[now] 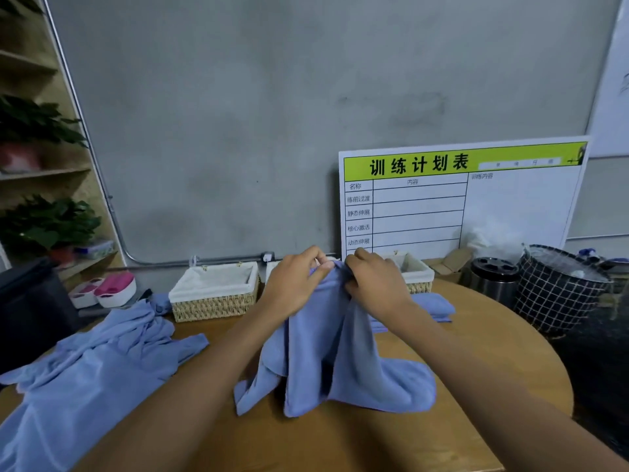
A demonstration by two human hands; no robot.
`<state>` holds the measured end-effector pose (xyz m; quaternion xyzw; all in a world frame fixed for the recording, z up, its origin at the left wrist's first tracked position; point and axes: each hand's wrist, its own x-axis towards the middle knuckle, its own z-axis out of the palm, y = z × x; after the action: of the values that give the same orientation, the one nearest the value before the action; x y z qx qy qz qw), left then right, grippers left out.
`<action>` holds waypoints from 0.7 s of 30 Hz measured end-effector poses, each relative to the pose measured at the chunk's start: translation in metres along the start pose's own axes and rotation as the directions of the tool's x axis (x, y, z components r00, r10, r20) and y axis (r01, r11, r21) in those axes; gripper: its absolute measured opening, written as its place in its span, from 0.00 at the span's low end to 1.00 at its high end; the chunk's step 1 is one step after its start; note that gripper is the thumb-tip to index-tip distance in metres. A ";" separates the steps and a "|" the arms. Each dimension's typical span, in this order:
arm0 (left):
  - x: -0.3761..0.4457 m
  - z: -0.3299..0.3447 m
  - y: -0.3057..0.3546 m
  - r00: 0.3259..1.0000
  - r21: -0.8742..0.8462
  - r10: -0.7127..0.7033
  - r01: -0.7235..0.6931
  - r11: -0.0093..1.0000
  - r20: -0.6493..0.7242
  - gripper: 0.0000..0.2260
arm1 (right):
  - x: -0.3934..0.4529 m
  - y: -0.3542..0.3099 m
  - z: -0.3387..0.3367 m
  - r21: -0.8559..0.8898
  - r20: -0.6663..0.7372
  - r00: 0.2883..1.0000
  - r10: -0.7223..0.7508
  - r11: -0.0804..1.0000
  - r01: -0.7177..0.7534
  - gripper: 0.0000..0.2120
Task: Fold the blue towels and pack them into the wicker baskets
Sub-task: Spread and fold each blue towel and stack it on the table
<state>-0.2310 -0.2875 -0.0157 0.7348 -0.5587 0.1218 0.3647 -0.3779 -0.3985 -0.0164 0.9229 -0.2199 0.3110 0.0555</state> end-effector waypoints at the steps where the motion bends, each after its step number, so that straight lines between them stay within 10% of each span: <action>1: 0.002 -0.004 -0.002 1.000 0.032 0.011 -0.012 0.999 0.016 0.10 | 0.003 0.001 -0.002 -0.040 0.020 1.000 0.019 0.999 -0.018 0.07; 9: -0.007 -0.033 -0.027 0.954 0.223 0.229 -0.269 0.937 0.191 0.10 | 0.008 0.009 -0.001 -0.071 0.116 0.988 0.101 0.993 -0.093 0.12; 14: -0.015 -0.044 -0.052 0.992 0.292 0.112 -0.126 0.948 0.066 0.07 | 0.010 0.021 -0.002 -0.185 0.085 0.991 0.105 0.979 -0.088 0.15; 21: -0.016 -0.046 -0.056 0.966 -0.277 -0.247 0.217 0.936 -0.079 0.12 | 0.017 0.047 0.002 0.480 0.075 0.982 0.172 0.858 -0.186 0.19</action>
<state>-0.1748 -0.2384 -0.0153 0.7321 -0.4577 0.0431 0.5026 -0.3857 -0.4477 -0.0097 0.8874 -0.2206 0.3464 -0.2095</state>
